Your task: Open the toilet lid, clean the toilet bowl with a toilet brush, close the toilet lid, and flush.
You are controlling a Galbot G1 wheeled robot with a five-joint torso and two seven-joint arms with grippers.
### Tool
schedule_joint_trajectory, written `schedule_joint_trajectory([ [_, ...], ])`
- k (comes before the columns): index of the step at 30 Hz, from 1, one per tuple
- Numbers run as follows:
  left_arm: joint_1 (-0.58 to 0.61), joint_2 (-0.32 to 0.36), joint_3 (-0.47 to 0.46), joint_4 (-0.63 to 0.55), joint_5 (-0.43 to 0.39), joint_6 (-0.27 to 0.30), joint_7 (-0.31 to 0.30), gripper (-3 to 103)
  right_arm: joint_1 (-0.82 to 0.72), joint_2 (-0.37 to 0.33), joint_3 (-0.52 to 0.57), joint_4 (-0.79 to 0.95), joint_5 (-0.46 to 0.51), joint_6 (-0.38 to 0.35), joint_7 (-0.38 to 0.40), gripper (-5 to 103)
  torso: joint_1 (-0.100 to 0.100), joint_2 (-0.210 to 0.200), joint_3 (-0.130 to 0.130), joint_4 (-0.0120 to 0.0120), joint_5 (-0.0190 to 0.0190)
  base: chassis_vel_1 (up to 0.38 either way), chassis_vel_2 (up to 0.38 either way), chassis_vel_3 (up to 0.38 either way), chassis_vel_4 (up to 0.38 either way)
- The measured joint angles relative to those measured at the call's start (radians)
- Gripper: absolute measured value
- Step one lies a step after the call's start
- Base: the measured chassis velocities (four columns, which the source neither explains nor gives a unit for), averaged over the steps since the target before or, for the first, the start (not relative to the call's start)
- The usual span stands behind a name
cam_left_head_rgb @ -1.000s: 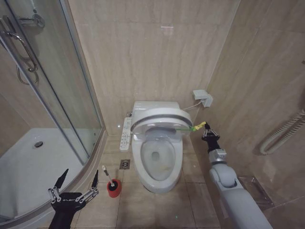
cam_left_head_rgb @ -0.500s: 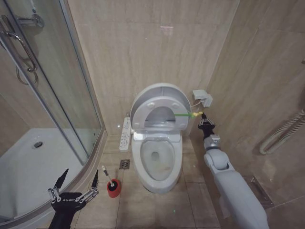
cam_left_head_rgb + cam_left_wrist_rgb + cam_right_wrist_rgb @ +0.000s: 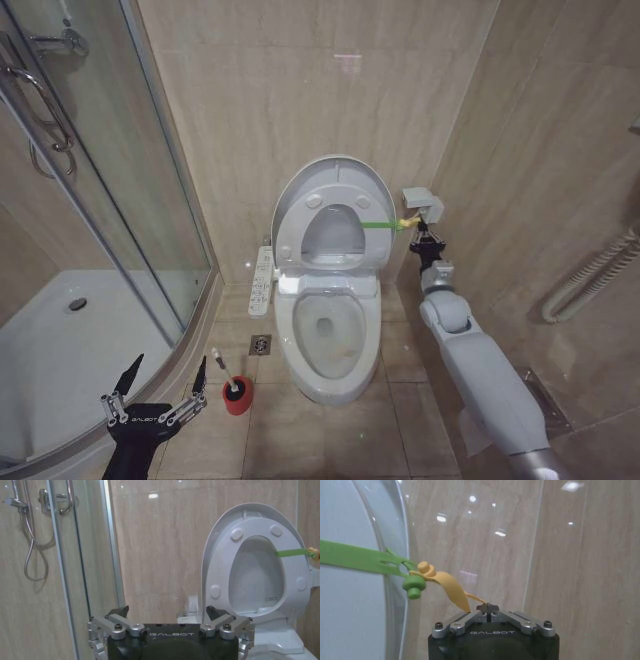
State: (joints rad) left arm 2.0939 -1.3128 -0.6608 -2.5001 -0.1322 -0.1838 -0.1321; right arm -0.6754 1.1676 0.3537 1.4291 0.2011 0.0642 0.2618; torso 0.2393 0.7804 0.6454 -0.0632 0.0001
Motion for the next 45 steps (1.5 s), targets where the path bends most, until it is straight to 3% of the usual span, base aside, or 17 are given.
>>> schedule_joint_trajectory([
  [11, 0.000, 0.000, 0.000, 0.000, 0.000, 0.000, 0.000, 100, 0.117, 0.007, -0.080, -0.084, 0.004, -0.012, 0.016, 0, 0.000, 0.000, 0.000, 0.0001, -0.0001, 0.000, 0.000, 0.000, 0.000],
  [45, 0.000, 0.000, 0.000, 0.000, 0.000, 0.000, 0.000, 100, 0.334, 0.004, -0.181, -0.232, 0.016, -0.007, 0.019, 0, 0.000, 0.000, 0.000, 0.0003, -0.0001, 0.000, 0.000, 0.000, 0.000],
])
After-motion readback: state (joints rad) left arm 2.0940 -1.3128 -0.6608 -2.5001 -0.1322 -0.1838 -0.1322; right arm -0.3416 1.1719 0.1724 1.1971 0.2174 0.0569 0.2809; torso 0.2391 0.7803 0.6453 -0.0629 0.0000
